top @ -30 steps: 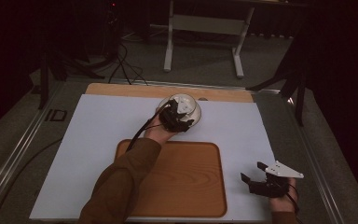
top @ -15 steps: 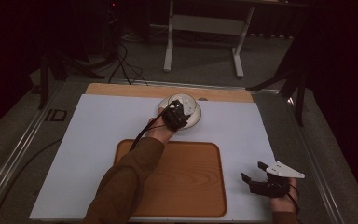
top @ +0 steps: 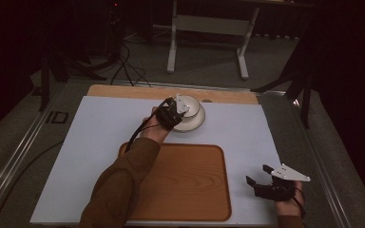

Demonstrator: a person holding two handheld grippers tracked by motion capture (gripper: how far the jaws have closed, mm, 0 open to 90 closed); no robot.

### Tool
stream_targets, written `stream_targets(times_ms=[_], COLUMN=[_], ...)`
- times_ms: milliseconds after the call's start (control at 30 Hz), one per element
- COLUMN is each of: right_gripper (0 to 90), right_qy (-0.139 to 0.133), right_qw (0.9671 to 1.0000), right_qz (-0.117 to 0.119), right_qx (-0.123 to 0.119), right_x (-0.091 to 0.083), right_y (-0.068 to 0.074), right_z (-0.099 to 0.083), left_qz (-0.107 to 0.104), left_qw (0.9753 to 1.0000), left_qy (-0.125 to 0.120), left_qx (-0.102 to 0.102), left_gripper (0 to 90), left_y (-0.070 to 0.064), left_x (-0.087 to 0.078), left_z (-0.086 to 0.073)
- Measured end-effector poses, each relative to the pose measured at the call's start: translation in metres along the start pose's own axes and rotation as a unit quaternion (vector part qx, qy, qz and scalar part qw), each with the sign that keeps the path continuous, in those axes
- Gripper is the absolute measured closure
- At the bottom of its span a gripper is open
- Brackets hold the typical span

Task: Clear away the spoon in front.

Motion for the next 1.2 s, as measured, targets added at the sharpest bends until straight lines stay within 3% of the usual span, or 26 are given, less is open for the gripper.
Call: stream_targets(times_ms=[467,667,1200], right_gripper=[16.7,16.6,16.7], right_qy=[-0.001,-0.003,-0.006], right_qw=[1.0000,1.0000,1.0000], right_qz=[-0.001,-0.003,-0.004], right_qx=[0.002,0.002,0.002], right_x=[0.000,-0.001,-0.002], right_y=[0.000,0.000,0.000], right_z=[0.000,0.000,0.001], left_qz=[-0.001,-0.012,-0.017], left_qw=[0.9998,0.9995,0.9987], left_qy=[-0.021,-0.028,-0.048], left_qx=[-0.005,-0.011,-0.006], left_gripper=[89.0,89.0,89.1], left_y=[0.008,0.012,0.018], left_x=[-0.023,-0.033,-0.060], left_z=[-0.002,-0.004,-0.015])
Point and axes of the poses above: each handheld gripper's, and its own axes: x roughly forward along the jaws, z roughly out of its top, y roughly to its left, the point moved 3 cm from there along x, roughly forward along the jaws, and after that the axes turned 6 degrees about y, right-handed, at the moved point
